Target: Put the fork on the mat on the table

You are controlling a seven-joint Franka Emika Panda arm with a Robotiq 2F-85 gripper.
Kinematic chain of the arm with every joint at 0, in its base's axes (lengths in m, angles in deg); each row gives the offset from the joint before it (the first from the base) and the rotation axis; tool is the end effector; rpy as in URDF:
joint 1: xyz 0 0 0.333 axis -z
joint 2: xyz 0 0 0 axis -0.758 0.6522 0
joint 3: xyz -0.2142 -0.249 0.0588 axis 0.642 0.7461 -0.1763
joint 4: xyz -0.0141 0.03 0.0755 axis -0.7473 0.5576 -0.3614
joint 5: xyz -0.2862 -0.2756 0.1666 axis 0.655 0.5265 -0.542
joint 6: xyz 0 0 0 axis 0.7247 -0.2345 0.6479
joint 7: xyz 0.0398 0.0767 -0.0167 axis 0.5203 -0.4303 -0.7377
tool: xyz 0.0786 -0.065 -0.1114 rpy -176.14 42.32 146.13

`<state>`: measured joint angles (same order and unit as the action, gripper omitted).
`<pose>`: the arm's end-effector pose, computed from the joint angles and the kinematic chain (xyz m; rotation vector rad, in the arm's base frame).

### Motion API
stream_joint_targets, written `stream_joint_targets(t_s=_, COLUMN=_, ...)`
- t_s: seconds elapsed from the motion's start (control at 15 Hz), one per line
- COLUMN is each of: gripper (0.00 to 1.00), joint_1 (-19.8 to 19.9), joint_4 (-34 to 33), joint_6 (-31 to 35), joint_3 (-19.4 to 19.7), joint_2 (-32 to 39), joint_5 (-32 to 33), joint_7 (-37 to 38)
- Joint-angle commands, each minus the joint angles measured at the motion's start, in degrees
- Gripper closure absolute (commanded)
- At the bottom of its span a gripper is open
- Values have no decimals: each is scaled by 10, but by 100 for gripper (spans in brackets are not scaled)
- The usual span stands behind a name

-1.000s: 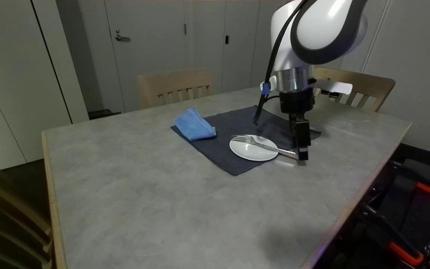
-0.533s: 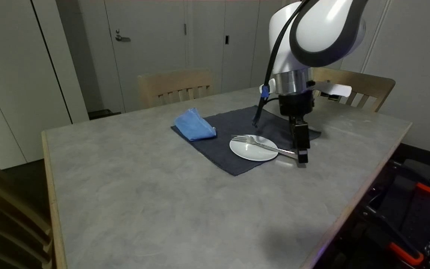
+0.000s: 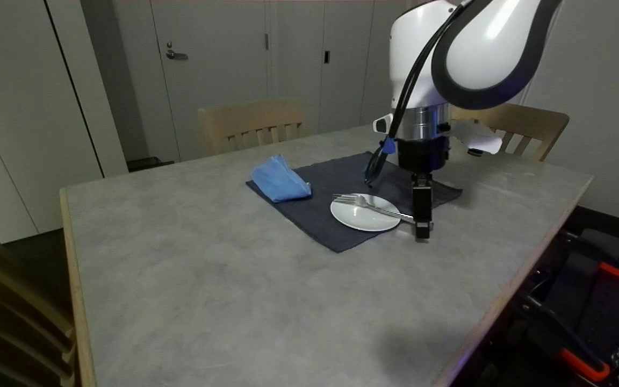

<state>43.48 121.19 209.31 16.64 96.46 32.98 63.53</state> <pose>0.4265 0.0853 0.0851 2.9765 0.8646 -0.3279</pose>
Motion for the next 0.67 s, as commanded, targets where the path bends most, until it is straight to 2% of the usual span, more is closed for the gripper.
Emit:
stream_joint_targets(t_s=0.0, gripper=0, joint_1=1, joint_4=23, joint_6=31, joint_3=7, joint_2=-14, joint_5=23, joint_7=29)
stream_joint_targets(t_s=0.6, gripper=0, joint_1=-1, joint_4=33, joint_6=45, joint_3=25, joint_2=-17, joint_5=50, joint_7=72)
